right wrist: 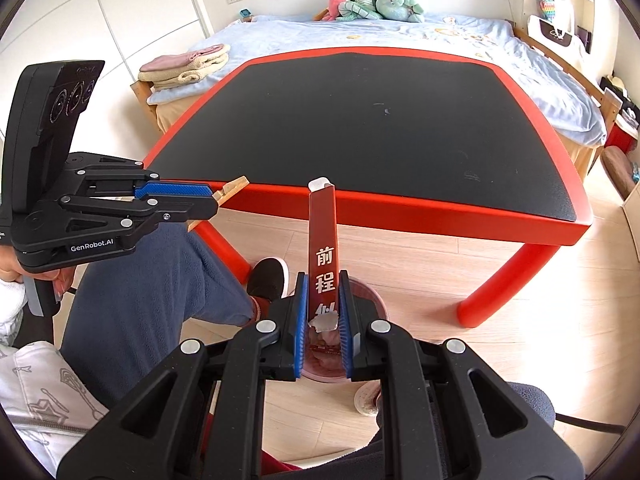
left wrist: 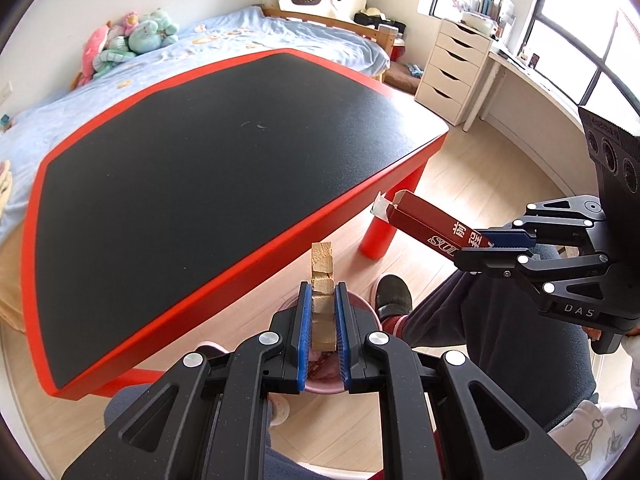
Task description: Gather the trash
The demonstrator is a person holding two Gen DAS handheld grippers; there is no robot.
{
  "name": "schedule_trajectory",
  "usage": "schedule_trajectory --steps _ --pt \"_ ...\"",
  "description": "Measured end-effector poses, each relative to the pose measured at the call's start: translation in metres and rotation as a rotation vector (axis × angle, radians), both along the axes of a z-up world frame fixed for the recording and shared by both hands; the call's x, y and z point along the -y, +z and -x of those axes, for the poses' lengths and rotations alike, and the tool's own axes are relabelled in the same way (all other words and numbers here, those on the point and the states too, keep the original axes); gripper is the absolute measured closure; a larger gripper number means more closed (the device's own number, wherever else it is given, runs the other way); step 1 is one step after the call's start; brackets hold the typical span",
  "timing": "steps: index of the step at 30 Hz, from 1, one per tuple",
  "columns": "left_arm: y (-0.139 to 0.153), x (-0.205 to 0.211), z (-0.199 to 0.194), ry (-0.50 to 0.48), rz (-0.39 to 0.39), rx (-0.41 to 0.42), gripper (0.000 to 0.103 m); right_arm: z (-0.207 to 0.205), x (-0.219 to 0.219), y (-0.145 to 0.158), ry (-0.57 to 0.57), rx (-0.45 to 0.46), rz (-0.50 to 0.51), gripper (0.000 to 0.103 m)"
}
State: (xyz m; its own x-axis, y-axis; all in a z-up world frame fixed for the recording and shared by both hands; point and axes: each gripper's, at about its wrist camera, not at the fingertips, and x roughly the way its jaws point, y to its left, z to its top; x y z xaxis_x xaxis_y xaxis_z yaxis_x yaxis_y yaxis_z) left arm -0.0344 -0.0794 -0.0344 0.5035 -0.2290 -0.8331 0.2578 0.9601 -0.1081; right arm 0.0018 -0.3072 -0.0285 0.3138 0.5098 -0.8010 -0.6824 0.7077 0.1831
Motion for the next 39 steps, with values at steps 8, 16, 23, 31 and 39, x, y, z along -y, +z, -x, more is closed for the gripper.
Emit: schedule_trajectory --steps 8,16,23,31,39 --pt "-0.002 -0.001 -0.006 0.002 0.001 -0.014 0.031 -0.005 0.006 0.002 -0.025 0.018 -0.017 0.012" --pt "0.0 -0.01 -0.002 0.062 0.01 0.008 0.008 -0.007 0.001 -0.003 -0.044 0.018 0.016 0.006" --pt "0.001 -0.013 0.002 0.09 0.026 0.009 0.008 -0.009 -0.002 -0.005 -0.081 -0.01 0.038 0.004" --pt "0.012 -0.023 0.004 0.126 0.022 0.052 0.008 -0.021 -0.001 0.011 -0.119 0.015 0.024 0.004" --pt "0.038 -0.049 -0.009 0.222 0.0 0.125 0.008 -0.051 -0.008 0.049 -0.138 0.1 0.001 0.003"
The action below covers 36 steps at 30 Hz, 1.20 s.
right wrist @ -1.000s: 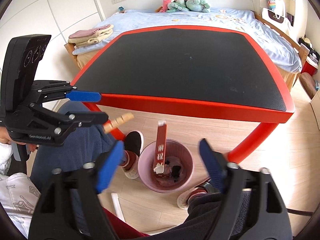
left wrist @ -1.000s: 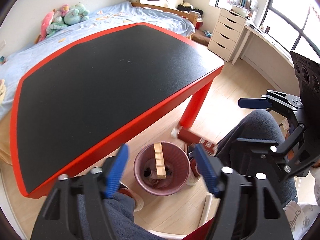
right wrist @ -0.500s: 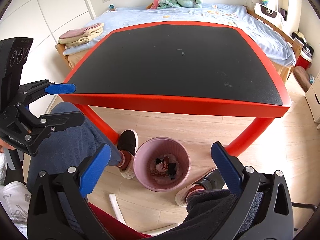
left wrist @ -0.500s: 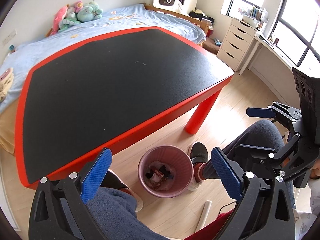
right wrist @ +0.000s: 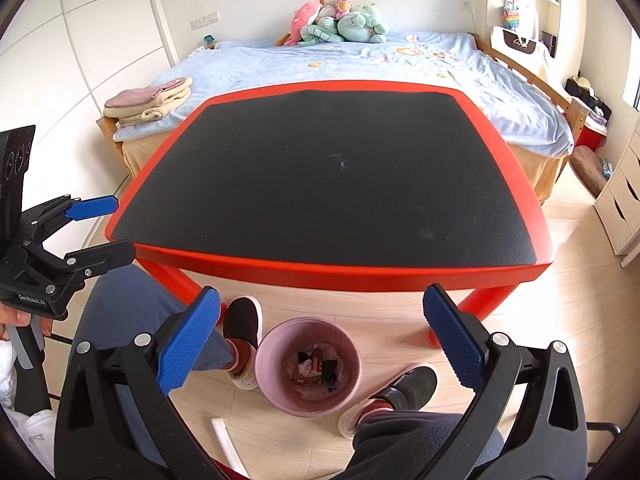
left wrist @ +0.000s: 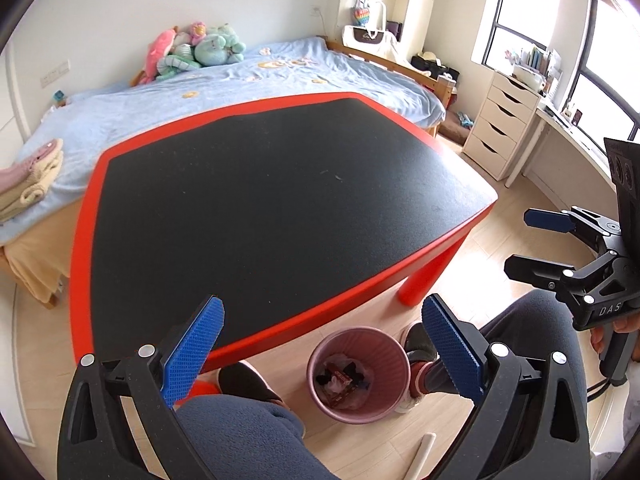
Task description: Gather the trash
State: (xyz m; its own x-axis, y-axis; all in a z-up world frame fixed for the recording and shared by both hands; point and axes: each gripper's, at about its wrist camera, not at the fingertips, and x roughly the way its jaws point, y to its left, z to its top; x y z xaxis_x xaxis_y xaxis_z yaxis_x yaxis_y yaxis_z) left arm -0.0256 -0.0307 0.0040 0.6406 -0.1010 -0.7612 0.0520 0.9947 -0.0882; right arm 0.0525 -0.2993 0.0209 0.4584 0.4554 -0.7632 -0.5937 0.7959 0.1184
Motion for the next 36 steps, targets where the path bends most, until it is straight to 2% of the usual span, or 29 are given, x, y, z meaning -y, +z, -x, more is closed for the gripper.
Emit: schedule_trajectory --steps 8,16,27,36 --pt "0.029 -0.028 -0.018 0.112 -0.052 0.069 0.008 -0.042 -0.012 0.032 -0.007 0.058 -0.026 0.003" --pt "0.038 -0.05 -0.031 0.157 0.006 0.073 0.006 -0.07 -0.024 0.048 -0.004 0.082 -0.035 0.003" --pt "0.039 -0.052 -0.031 0.197 -0.022 0.083 0.006 -0.072 -0.032 0.05 0.013 0.085 -0.034 0.003" --pt "0.036 -0.055 -0.033 0.201 -0.016 0.055 0.006 -0.072 -0.032 0.048 0.006 0.084 -0.029 0.003"
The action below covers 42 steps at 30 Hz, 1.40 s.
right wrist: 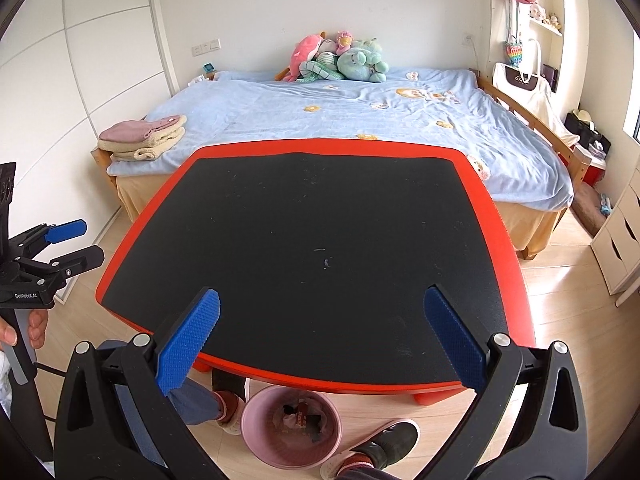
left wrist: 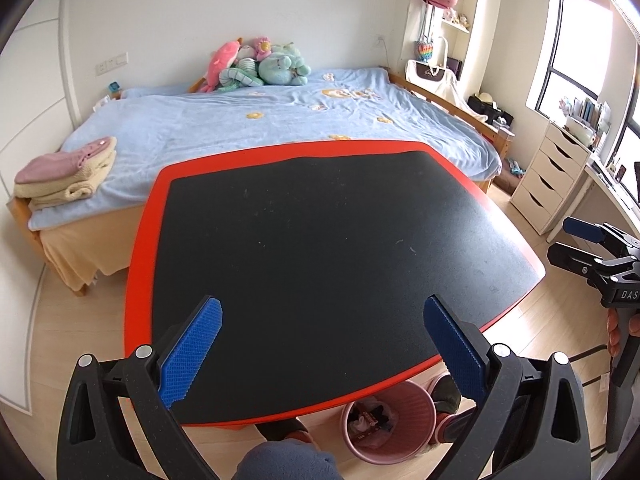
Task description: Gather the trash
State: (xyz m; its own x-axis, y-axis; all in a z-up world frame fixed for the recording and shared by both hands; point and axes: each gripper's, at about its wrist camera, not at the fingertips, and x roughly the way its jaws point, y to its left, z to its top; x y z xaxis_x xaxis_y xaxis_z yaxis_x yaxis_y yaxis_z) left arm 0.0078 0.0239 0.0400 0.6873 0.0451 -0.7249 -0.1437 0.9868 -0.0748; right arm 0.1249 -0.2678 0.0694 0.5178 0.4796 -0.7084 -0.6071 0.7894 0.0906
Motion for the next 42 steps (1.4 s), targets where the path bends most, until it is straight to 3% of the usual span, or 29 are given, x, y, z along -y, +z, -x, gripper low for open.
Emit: schedule_trajectory --steps 42 --pt "-0.0063 0.0017 0.0018 -0.003 -0.007 -0.013 0.006 0.0018 -0.0004 0.0018 0.006 0.001 0.008 0.003"
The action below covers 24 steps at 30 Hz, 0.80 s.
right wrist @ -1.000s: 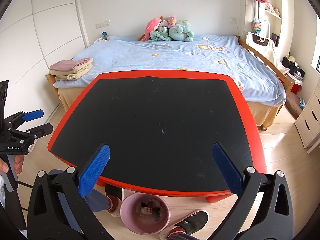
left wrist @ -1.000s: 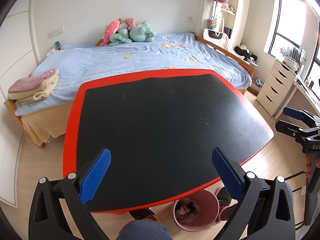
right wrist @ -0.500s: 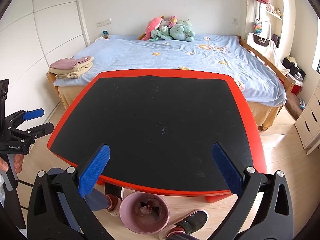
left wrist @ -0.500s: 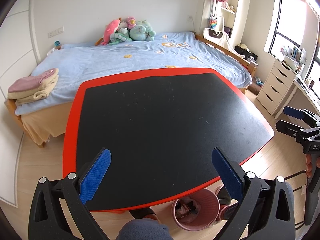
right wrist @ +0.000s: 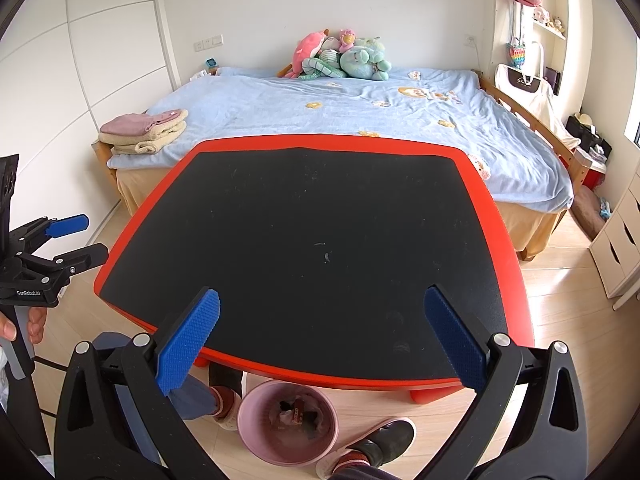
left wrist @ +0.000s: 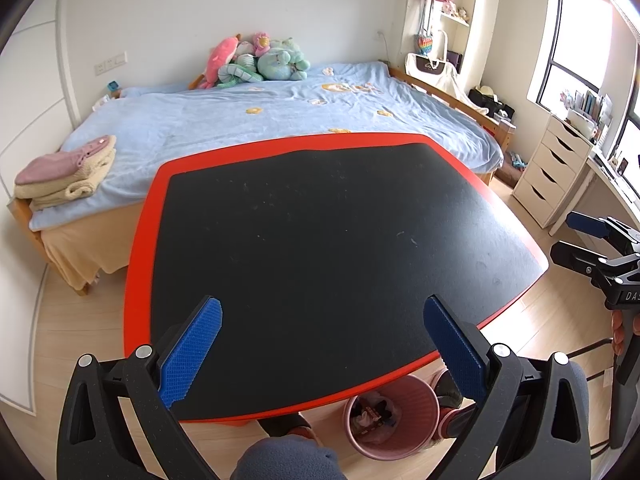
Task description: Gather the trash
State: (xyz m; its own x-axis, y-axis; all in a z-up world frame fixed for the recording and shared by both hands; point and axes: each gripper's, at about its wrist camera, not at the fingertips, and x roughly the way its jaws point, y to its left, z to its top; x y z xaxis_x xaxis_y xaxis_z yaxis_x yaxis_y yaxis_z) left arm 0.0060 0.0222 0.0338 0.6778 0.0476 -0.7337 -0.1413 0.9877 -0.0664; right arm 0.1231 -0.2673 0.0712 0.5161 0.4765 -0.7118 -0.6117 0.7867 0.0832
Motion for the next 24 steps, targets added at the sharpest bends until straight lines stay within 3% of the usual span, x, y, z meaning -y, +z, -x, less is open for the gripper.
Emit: schedule_trajectory --steps 24 --pt "-0.0056 -0.0062 -0.0032 -0.004 0.029 -0.021 0.006 0.0013 -0.0043 -0.0086 0.005 -0.006 0.014 0.003"
